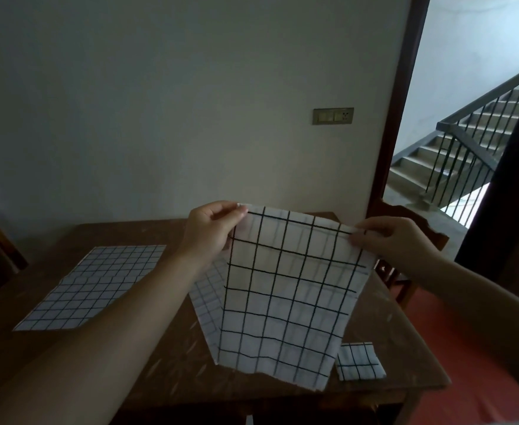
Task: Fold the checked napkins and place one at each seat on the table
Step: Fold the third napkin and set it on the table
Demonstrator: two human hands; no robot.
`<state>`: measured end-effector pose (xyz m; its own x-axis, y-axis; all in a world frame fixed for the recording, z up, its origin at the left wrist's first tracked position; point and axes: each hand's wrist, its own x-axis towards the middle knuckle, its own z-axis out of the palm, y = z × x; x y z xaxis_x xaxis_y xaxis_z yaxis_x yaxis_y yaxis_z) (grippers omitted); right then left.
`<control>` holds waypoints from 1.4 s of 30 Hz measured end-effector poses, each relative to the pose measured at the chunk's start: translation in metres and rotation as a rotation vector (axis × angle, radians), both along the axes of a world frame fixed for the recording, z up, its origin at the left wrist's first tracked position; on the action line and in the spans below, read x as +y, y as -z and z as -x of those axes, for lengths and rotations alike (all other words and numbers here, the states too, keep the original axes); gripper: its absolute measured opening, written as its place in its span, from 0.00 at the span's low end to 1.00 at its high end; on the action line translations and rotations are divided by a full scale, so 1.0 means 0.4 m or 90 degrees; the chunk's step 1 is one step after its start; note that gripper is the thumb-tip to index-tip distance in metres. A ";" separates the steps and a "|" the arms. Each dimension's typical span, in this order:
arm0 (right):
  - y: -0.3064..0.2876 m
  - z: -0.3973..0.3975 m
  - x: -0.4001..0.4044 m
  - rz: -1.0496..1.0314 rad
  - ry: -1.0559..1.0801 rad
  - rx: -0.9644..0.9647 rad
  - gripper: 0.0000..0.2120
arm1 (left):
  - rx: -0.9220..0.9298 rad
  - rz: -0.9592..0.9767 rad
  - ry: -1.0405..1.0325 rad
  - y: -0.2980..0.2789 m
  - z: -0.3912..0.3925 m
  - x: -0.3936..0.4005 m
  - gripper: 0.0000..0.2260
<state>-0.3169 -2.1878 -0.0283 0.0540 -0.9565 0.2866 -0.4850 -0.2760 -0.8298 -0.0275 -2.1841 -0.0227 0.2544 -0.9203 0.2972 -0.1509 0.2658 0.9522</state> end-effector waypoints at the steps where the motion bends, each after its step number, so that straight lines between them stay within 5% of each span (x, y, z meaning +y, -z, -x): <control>1: 0.000 -0.004 -0.001 -0.001 0.017 -0.062 0.02 | -0.004 -0.007 -0.003 0.003 -0.001 0.001 0.02; 7: -0.010 -0.012 0.007 -0.084 -0.004 -0.375 0.08 | -0.052 -0.005 -0.001 0.014 -0.011 0.010 0.02; 26: 0.009 -0.025 -0.016 -0.049 0.061 -0.318 0.07 | -0.084 0.005 0.097 0.005 0.000 0.014 0.07; 32: -0.006 -0.073 0.007 0.140 0.100 0.092 0.25 | -0.200 0.063 0.110 0.009 0.053 0.023 0.05; 37: -0.070 -0.201 0.042 0.375 -0.074 0.359 0.20 | -0.435 0.128 0.109 0.018 0.112 0.017 0.14; 42: -0.087 -0.217 0.019 0.329 -0.065 0.502 0.12 | -0.488 0.123 0.081 0.011 0.133 0.018 0.24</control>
